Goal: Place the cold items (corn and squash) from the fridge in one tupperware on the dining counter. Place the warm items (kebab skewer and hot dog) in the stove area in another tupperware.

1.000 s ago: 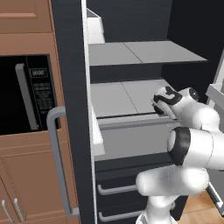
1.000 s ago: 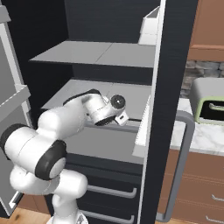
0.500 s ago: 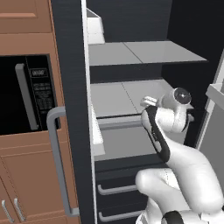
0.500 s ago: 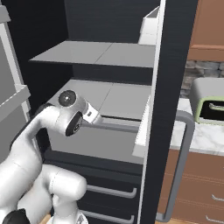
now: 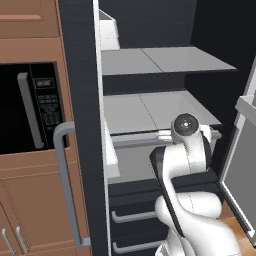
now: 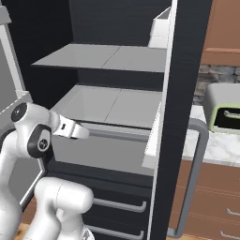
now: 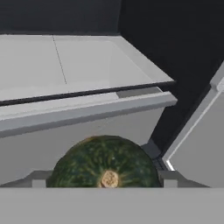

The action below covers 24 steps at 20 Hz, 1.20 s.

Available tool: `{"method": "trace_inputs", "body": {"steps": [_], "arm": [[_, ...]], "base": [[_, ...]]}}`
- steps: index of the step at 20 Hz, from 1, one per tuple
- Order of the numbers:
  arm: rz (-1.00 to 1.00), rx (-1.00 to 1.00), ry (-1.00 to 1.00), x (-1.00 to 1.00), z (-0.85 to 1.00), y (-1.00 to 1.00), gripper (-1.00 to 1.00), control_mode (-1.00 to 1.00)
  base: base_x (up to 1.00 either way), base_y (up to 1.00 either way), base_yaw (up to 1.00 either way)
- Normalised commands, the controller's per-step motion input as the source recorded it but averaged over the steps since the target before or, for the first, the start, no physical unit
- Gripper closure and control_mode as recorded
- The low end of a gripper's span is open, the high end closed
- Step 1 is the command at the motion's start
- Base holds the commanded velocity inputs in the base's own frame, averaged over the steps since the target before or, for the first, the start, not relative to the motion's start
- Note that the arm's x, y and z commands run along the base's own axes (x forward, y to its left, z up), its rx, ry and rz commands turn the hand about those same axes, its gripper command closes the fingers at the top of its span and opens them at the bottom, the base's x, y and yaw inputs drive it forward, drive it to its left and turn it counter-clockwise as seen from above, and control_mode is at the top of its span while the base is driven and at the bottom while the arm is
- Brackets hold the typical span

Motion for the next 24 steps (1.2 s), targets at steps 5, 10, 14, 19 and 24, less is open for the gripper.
{"method": "trace_inputs", "body": {"steps": [5,10,14,19,24], "arm": [[0.07,-0.12,0.25,-0.83,-0.4,-0.04,1.0,-1.0],[0.03,-0.02,0.02,-0.03,-0.33,0.02,1.0,-1.0],[0.0,0.0,0.0,0.06,-0.3,0.0,1.0,-1.0],[0.0,0.0,0.0,0.06,-0.29,0.03,1.0,1.0],[0.0,0.0,0.0,0.0,0.0,0.0,1.0,1.0]], "base": [[0.0,0.0,0.0],[0.0,0.0,0.0],[0.0,0.0,0.0],[0.01,0.0,0.0],[0.0,0.0,-0.09]]}}
